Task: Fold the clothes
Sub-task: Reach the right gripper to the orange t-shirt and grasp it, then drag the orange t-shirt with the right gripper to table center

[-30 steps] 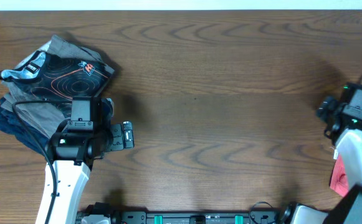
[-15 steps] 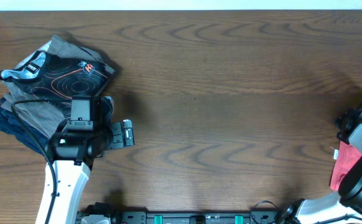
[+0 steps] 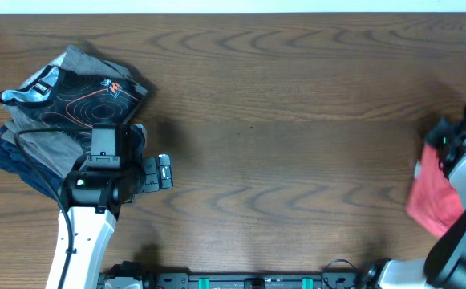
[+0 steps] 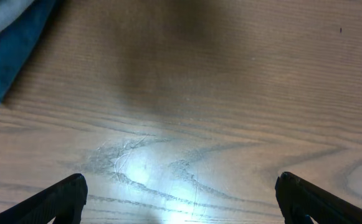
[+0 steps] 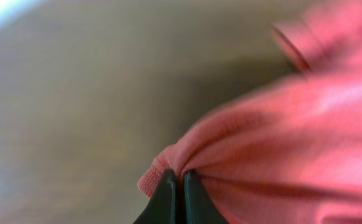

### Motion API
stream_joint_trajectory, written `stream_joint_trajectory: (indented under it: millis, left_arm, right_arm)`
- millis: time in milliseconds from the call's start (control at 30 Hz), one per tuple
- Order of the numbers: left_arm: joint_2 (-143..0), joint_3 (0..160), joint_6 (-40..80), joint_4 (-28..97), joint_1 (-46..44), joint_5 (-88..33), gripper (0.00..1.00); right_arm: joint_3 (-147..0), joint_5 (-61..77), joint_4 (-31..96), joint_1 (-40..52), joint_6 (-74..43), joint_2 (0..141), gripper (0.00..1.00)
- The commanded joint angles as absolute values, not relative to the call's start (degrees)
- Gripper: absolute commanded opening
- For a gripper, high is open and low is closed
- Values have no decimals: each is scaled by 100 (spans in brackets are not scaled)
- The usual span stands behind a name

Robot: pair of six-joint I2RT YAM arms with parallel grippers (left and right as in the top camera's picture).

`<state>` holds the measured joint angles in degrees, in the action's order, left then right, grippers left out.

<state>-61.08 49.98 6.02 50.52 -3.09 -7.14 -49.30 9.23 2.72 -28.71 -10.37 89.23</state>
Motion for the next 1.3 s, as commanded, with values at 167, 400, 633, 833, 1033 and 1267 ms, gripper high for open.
stream_joint_trajectory:
  millis: [167, 400, 633, 833, 1033, 1267]
  left_arm:
    - [-6110, 5096, 635, 5054, -292, -731, 98]
    - [-6110, 5096, 635, 5092, -292, -731, 98]
    - [-6110, 5096, 633, 5089, -292, -731, 98]
    - [-6110, 5096, 633, 5011, -292, -731, 98]
    - [-6110, 5096, 635, 4775, -292, -731, 98]
    - [-6145, 5092, 1273, 3653, -298, -2117, 98]
  right_arm:
    - [-6180, 2307, -180, -1081, -1579, 7161, 2]
    - [-6257, 2530, 2036, -152, -1970, 6772, 1]
    - [-6134, 2596, 4703, 561, -1968, 7072, 1]
    - [-6114, 1822, 4930, 777, -1756, 7153, 13]
    - [-6149, 1717, 4303, 552, -1365, 7135, 52]
    - [-6147, -563, 4735, 552, -2040, 7153, 60]
